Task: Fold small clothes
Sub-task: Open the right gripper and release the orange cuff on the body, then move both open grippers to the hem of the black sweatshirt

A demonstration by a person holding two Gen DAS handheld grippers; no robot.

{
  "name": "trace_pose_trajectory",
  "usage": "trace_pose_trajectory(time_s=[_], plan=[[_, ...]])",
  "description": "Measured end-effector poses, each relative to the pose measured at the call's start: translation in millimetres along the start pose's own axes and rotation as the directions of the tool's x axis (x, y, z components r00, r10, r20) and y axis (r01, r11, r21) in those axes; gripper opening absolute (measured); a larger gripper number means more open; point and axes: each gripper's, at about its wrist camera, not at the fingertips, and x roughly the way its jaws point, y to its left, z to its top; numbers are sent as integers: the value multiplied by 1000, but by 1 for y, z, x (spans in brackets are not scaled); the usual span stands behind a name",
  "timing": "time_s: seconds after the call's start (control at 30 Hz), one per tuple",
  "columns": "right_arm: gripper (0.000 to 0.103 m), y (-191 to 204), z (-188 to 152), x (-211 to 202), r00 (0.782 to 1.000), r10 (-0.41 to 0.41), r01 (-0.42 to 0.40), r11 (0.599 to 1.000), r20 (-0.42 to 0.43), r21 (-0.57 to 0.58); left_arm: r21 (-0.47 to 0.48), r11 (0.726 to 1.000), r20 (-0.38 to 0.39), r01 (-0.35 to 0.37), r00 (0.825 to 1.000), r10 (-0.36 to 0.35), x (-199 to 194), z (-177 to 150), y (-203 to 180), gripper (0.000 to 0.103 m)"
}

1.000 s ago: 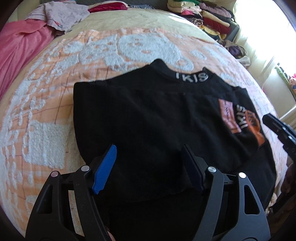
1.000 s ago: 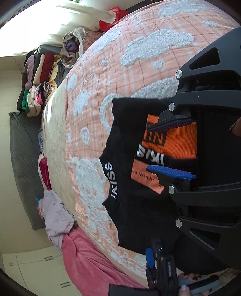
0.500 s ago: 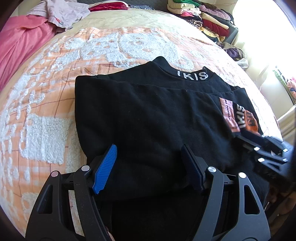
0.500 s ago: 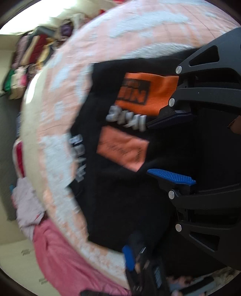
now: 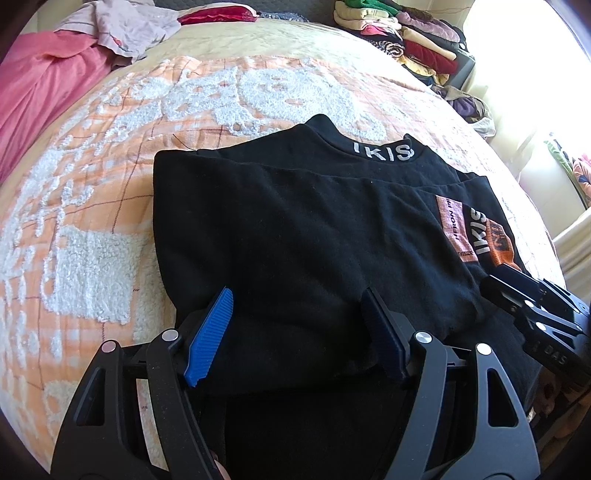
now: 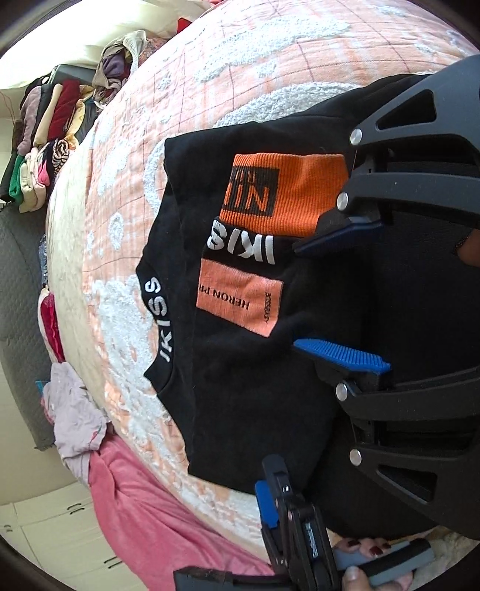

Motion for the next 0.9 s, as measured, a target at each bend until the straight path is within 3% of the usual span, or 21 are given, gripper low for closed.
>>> trace_pose_trajectory(time_s=[0.2,0.37,0.47,0.9], plan=[[66,2,-5,-17,1000,-15,14,1000,27,12,3,1000,5,-3,1000,3,-4,-2,0,65],[71,-6,-9,-27,999,-15,13,999,39,49,-4,1000,18,1,1000,-1,-12,-4,1,65],[83,-11,-11,-33,999,-19,15,997,49,77,-10,1000,29,0,1000,1,-18,-6,2,65],[91,-13,-17,-57,995,-18,7,993,96,115,-27,1000,100,-14,995,17,-52,-11,2,74]])
